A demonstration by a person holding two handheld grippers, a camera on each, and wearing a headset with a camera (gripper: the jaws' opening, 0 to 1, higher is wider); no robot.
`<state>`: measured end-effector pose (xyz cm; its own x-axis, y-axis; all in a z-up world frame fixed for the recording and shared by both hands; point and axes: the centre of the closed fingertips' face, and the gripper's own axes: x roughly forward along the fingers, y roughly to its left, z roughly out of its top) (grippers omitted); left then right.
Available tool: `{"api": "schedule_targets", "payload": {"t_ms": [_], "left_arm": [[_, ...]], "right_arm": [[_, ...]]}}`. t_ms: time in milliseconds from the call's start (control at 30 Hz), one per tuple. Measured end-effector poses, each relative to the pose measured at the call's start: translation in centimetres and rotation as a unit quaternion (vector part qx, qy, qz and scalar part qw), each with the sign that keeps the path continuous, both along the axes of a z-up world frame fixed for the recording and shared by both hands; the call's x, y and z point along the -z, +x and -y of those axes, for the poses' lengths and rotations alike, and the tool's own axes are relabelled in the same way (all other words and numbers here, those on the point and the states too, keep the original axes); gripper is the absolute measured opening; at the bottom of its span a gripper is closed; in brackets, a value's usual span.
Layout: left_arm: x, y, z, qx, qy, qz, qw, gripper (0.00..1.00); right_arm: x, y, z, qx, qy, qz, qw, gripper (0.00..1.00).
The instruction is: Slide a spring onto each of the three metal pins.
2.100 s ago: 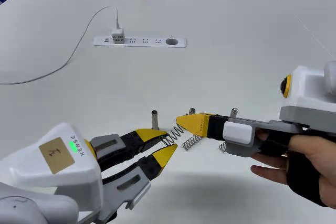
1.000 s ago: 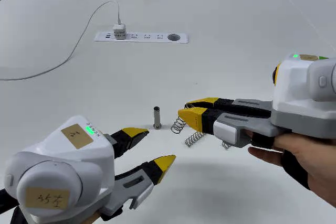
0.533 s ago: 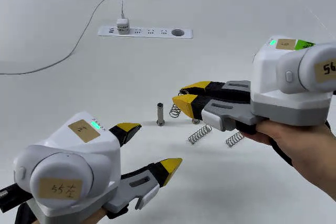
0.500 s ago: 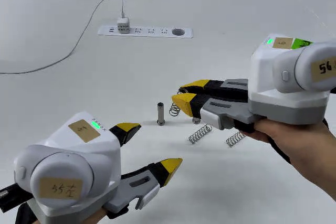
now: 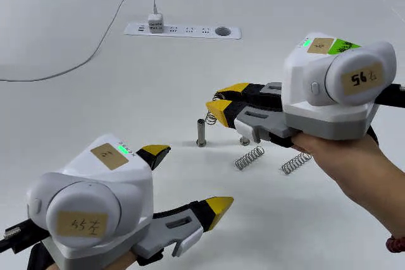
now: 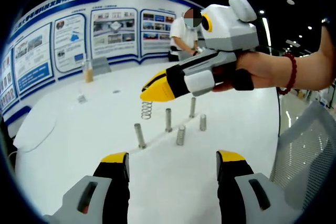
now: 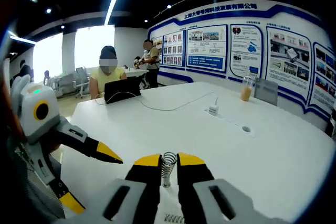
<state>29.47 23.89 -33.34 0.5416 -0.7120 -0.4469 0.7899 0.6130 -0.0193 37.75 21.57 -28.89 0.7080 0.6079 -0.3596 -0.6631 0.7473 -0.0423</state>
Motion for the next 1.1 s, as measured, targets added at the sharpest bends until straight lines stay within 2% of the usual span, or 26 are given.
{"api": "schedule_targets", "payload": {"t_ms": [200,533,800,1100], "left_arm": [[0.2,-0.1,0.1,0.002,-0.002,-0.004,1.0000,0.71],[0.6,-0.2,0.0,0.004,0.001,-0.009,0.9999,0.70],[0.9,-0.2,0.0,0.005,0.002,-0.017,0.9998,0.68],[1.0,-0.3,0.0,0.006,0.004,-0.017,0.9998,0.68]], "right_arm": [[0.7,0.6,-0.4,-0.002,-0.006,-0.002,1.0000,0.12],[1.9,1.3,-1.2,-0.016,-0.043,0.004,0.9989,0.12],[2.4,1.5,-1.5,-0.022,-0.059,0.010,0.9979,0.12],[3.7,1.5,-1.8,-0.033,-0.097,0.015,0.9947,0.12]]}}
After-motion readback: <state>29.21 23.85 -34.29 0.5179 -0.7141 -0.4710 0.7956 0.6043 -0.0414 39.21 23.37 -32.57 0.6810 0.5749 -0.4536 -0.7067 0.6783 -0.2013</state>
